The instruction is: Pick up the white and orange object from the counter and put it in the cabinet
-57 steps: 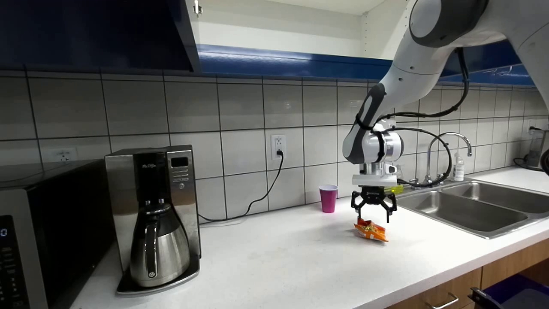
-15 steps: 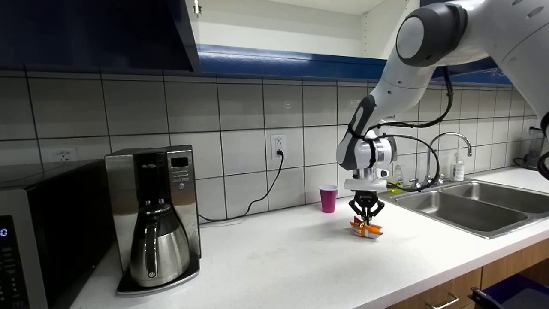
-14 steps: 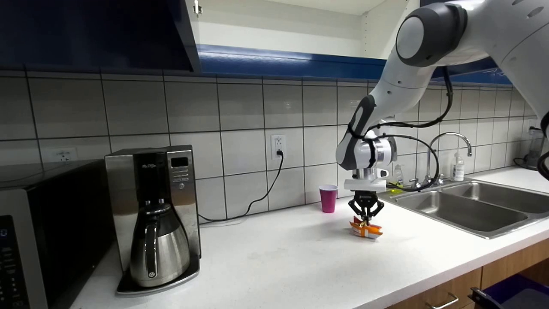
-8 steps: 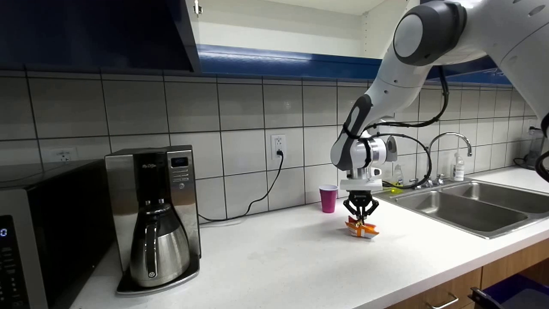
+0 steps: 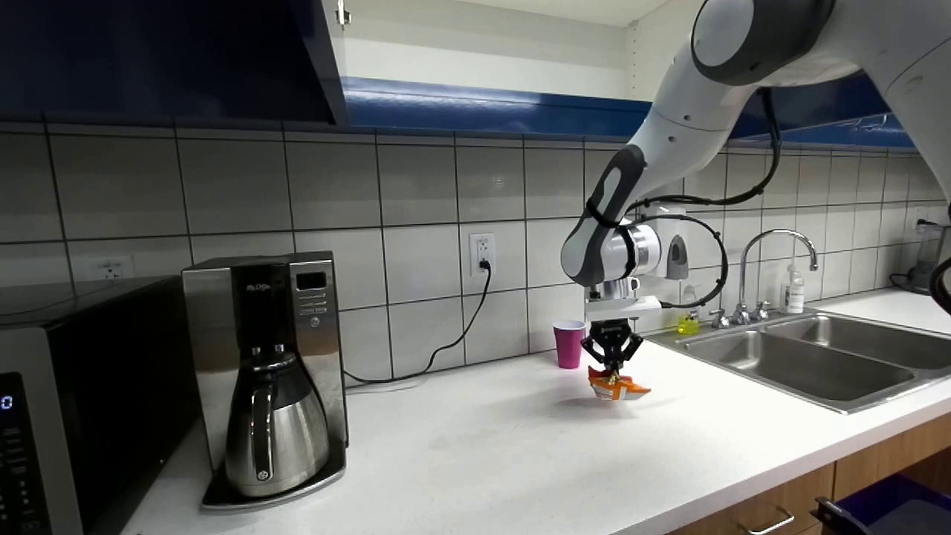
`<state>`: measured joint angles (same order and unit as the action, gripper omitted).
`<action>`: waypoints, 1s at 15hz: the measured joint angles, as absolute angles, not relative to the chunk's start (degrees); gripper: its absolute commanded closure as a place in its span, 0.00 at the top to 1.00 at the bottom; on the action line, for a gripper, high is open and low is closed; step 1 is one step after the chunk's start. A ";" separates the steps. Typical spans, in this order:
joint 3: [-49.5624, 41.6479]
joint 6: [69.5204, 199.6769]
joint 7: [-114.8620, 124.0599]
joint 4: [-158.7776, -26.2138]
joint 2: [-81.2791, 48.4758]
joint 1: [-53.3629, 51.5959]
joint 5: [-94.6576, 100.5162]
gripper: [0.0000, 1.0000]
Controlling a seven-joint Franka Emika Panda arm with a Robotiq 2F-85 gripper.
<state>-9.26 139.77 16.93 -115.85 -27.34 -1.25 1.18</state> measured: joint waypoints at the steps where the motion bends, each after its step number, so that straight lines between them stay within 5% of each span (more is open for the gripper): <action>1: -8.81 139.77 15.17 -116.92 -26.31 -1.44 2.15 0.00; 15: -5.22 139.84 12.09 -138.44 -4.67 -4.72 12.88 0.00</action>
